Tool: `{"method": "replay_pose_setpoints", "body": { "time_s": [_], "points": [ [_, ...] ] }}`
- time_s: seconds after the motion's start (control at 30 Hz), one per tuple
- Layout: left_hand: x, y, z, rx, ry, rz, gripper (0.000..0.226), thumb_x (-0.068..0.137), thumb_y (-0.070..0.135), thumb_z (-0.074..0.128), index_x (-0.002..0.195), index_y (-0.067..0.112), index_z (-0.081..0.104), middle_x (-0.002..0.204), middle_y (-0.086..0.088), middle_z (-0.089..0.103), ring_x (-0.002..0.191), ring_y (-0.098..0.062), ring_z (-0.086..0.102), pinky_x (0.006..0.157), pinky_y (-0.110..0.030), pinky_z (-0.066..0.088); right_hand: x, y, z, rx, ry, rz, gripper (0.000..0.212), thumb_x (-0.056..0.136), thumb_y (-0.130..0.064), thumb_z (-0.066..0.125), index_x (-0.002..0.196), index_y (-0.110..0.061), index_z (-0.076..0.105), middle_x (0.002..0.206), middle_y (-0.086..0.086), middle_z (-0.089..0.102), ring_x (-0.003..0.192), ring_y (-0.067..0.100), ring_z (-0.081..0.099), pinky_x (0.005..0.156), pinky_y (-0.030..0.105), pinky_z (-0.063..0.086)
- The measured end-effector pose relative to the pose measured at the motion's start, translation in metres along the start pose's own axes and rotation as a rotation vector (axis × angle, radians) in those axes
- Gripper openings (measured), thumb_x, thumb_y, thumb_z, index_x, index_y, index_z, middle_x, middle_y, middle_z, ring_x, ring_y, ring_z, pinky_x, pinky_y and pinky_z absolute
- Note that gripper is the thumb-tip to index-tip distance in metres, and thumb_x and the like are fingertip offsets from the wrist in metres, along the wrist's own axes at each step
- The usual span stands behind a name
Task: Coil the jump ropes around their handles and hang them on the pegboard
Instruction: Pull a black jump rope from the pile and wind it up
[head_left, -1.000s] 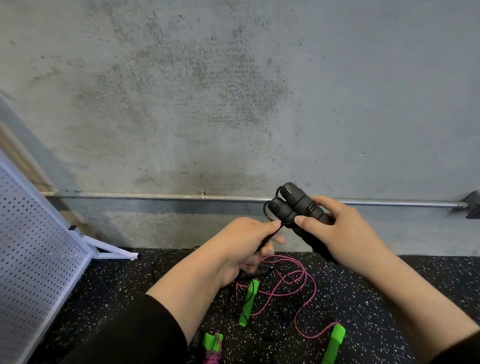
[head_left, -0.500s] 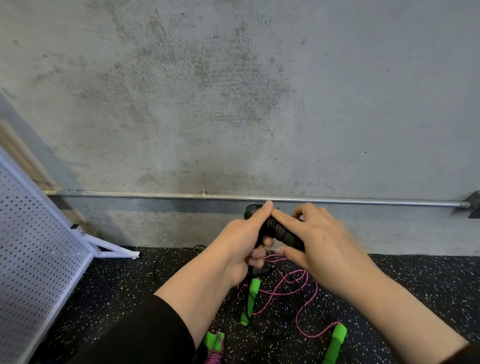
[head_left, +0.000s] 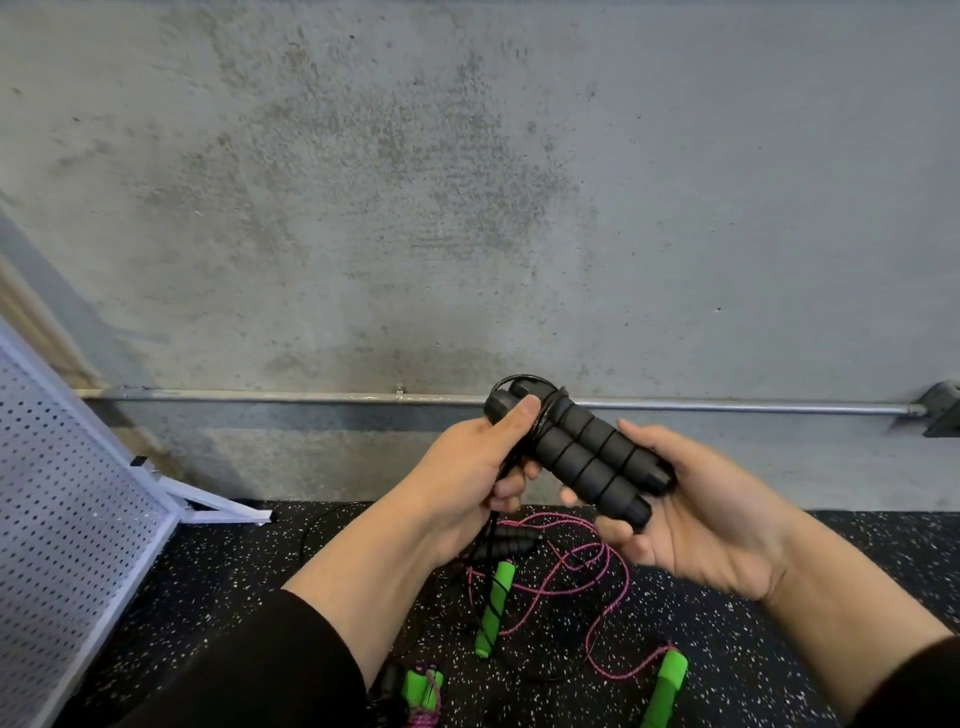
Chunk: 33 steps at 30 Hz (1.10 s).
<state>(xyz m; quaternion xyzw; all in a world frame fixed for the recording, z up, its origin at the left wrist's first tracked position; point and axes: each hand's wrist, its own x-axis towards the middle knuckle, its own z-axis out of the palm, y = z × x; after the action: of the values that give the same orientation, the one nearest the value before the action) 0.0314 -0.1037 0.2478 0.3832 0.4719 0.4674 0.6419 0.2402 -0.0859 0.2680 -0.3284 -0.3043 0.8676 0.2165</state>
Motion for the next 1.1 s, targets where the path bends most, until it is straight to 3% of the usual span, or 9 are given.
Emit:
{"method": "replay_pose_setpoints", "body": {
  "time_s": [0.17,0.23,0.43,0.53,0.6,0.7,0.87,0.97,1.1],
  "points": [
    [-0.002,0.002,0.003,0.081,-0.007,-0.001,0.039,0.097,0.057,0.056,0.080,0.026,0.071,0.071,0.002,0.051,0.049,-0.010,0.025,0.048,-0.024,0.023,0.007,-0.003,0.002,-0.070,0.125,-0.254,0.049,0.097,-0.039,0.050,0.129,-0.004,0.064,0.095,0.021,0.065,0.056,0.018,0.045,0.046,0.025,0.033],
    [-0.005,0.001,0.004,0.153,-0.011,-0.022,0.041,0.097,0.060,0.053,0.096,0.026,0.076,0.069,0.005,0.050,0.048,-0.008,0.026,0.047,-0.024,0.023,0.009,-0.008,0.000,-0.096,0.226,-0.376,0.043,0.100,-0.037,0.048,0.127,-0.008,0.062,0.096,0.021,0.064,0.057,0.019,0.044,0.045,0.025,0.033],
    [-0.003,0.002,0.007,0.123,0.017,-0.122,0.050,0.101,0.053,0.052,0.119,0.009,0.068,0.062,0.008,0.043,0.046,-0.006,0.022,0.047,-0.023,0.017,0.012,-0.006,-0.004,-0.826,0.515,-0.480,0.024,0.106,-0.030,0.048,0.128,-0.031,0.058,0.084,0.006,0.063,0.056,0.014,0.051,0.050,0.030,0.039],
    [-0.001,0.002,0.008,0.098,0.025,-0.176,0.047,0.103,0.044,0.051,0.123,0.004,0.064,0.062,0.008,0.044,0.047,-0.006,0.022,0.048,-0.023,0.015,0.016,0.003,0.002,-1.235,0.573,-0.489,0.026,0.103,-0.033,0.053,0.126,-0.044,0.046,0.076,-0.010,0.058,0.048,0.001,0.046,0.048,0.017,0.038],
    [-0.001,0.002,0.010,0.061,0.026,-0.190,0.044,0.102,0.039,0.051,0.121,0.001,0.062,0.063,0.006,0.047,0.047,-0.007,0.023,0.048,-0.023,0.016,0.018,0.010,0.008,-1.310,0.608,-0.505,0.032,0.101,-0.033,0.056,0.125,-0.048,0.043,0.084,-0.011,0.055,0.060,-0.003,0.052,0.054,0.014,0.039],
    [-0.001,0.003,0.011,-0.027,0.018,-0.211,0.038,0.099,0.049,0.055,0.108,0.012,0.059,0.065,0.004,0.049,0.047,-0.006,0.024,0.046,-0.021,0.017,0.027,0.021,0.005,-1.541,0.656,-0.582,0.044,0.096,-0.037,0.063,0.133,-0.051,0.042,0.106,-0.009,0.051,0.099,0.010,0.053,0.085,0.030,0.046],
    [-0.001,-0.002,0.009,-0.154,0.125,-0.220,0.043,0.090,0.061,0.064,0.086,0.018,0.061,0.061,0.003,0.046,0.044,-0.006,0.025,0.040,-0.018,0.016,0.032,0.029,0.013,-1.732,0.668,-0.591,0.061,0.093,-0.049,0.063,0.147,-0.052,0.034,0.119,-0.007,0.043,0.109,0.016,0.043,0.094,0.036,0.046],
    [0.003,-0.004,0.008,-0.134,0.172,-0.171,0.034,0.096,0.049,0.063,0.081,0.019,0.054,0.057,0.004,0.044,0.043,-0.006,0.024,0.040,-0.019,0.014,0.032,0.029,0.015,-1.663,0.617,-0.621,0.061,0.091,-0.060,0.056,0.147,-0.052,0.035,0.120,-0.012,0.043,0.110,0.010,0.043,0.095,0.029,0.043],
    [0.004,0.000,0.006,-0.133,0.132,-0.144,0.031,0.099,0.045,0.059,0.084,0.019,0.051,0.060,0.003,0.043,0.046,-0.007,0.023,0.042,-0.020,0.016,0.028,0.021,0.015,-0.920,0.689,-0.562,0.049,0.095,-0.060,0.049,0.137,-0.036,0.048,0.104,-0.008,0.068,0.085,0.011,0.066,0.074,0.027,0.052]
  ]
}}
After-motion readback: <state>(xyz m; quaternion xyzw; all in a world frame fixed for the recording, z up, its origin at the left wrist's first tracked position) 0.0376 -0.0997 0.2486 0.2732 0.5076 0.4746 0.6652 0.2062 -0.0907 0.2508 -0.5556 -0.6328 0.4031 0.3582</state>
